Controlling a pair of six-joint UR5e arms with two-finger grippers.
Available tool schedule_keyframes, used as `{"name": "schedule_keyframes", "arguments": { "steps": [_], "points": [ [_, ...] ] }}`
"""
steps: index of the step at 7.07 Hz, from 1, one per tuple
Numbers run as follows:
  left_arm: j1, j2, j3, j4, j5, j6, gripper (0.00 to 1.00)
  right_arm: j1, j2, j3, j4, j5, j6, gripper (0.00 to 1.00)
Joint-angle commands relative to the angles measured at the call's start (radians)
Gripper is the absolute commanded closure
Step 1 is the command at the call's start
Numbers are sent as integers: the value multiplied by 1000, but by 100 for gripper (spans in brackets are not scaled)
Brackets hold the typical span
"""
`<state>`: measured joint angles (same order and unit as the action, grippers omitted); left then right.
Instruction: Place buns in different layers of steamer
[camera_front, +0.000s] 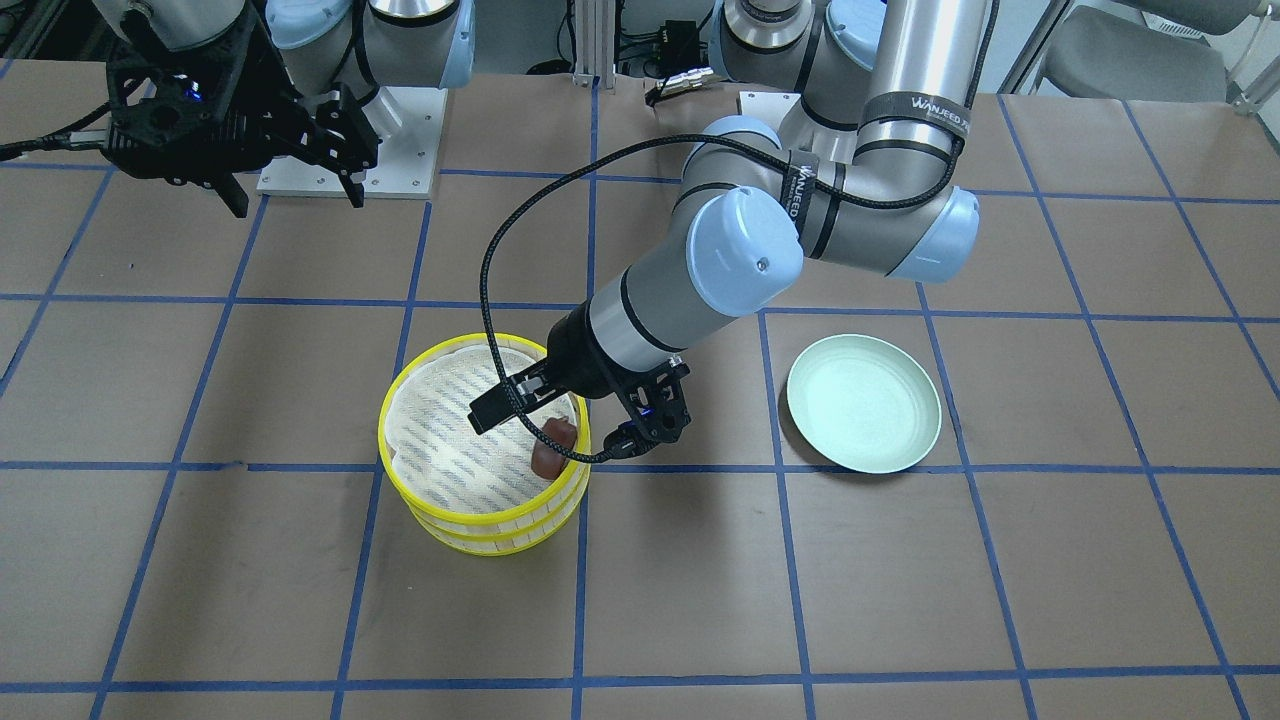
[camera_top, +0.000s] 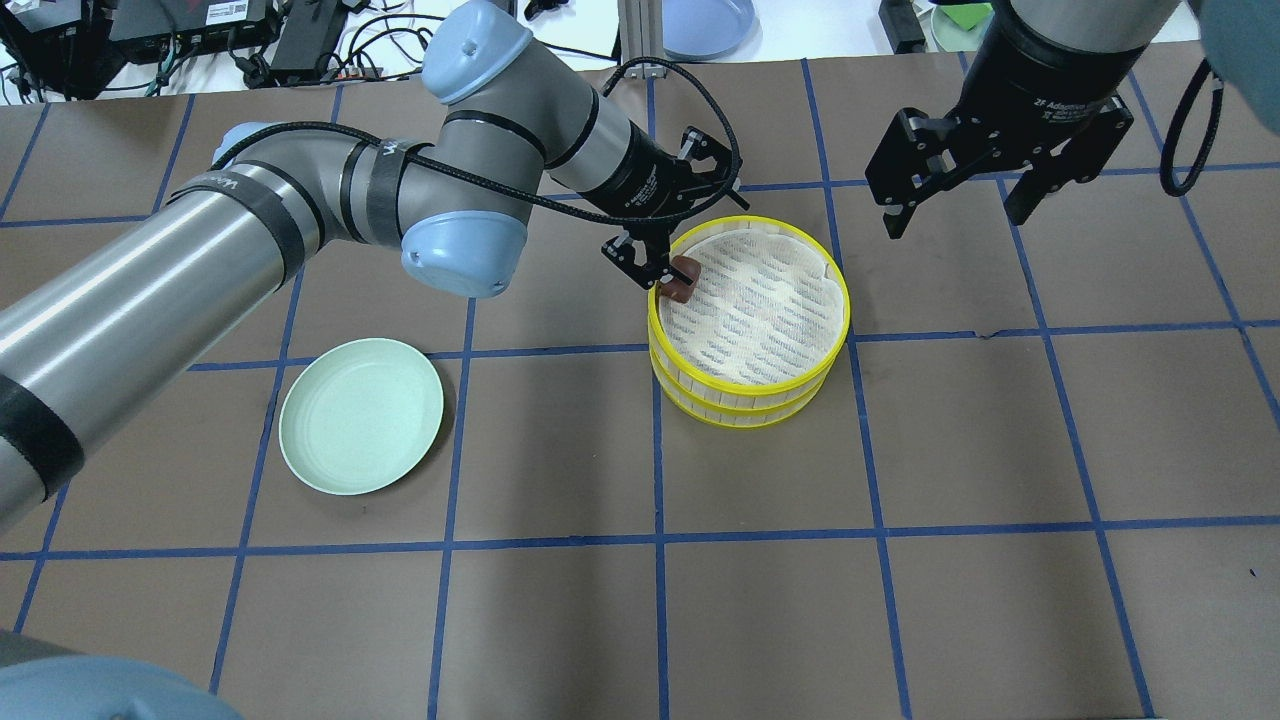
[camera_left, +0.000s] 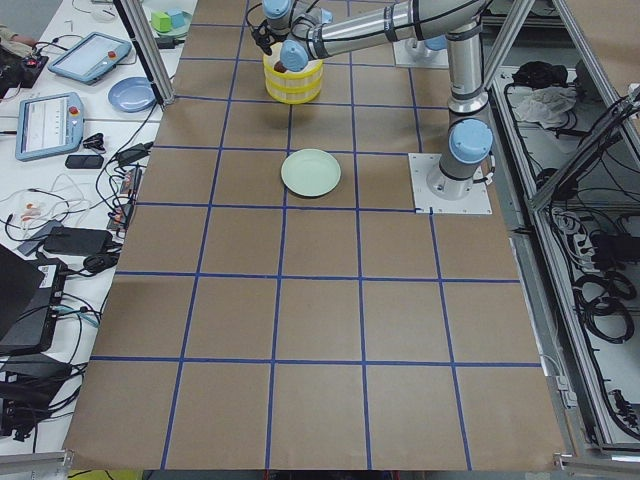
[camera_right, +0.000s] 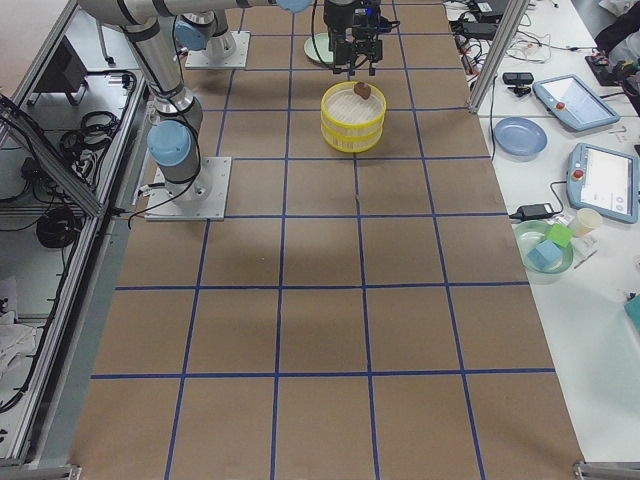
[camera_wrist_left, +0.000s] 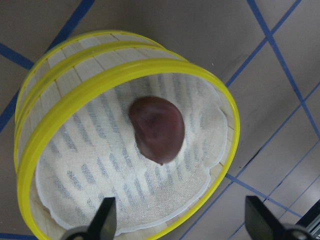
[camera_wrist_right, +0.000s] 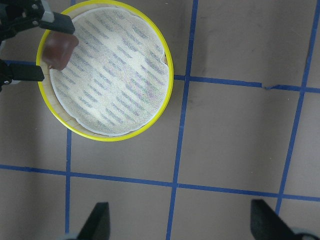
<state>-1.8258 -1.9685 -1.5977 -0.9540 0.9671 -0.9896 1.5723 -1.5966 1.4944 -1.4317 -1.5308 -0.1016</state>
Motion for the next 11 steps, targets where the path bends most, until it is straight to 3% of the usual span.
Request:
{"name": "schedule_keyframes", "arguments": {
  "steps": [1, 2, 3, 4, 5, 8, 10, 11],
  "points": [
    [25, 16, 12, -11, 31, 72, 0, 0, 0, 1, 1, 0, -1, 0],
    [80, 45, 18, -21, 66, 145, 0, 0, 0, 3, -1, 6, -3, 0],
    [138, 87, 37, -125, 80, 284, 0, 0, 0, 3, -1, 5, -3, 0],
    [175, 124, 59, -253, 160, 422, 0, 0, 1, 1, -6, 4, -1, 0],
    [187, 163, 62, -308, 188, 475, 0, 0, 0, 3, -1, 0, 0, 0],
    [261, 307, 70, -536, 538, 843, 0, 0, 1, 3, -3, 0, -4, 0],
    [342, 409, 71, -630, 556, 936, 0, 0, 1, 3, -4, -2, -4, 0],
    [349, 448, 70, -656, 638, 1024, 0, 0, 1, 3, -6, -2, -4, 0]
  ]
}}
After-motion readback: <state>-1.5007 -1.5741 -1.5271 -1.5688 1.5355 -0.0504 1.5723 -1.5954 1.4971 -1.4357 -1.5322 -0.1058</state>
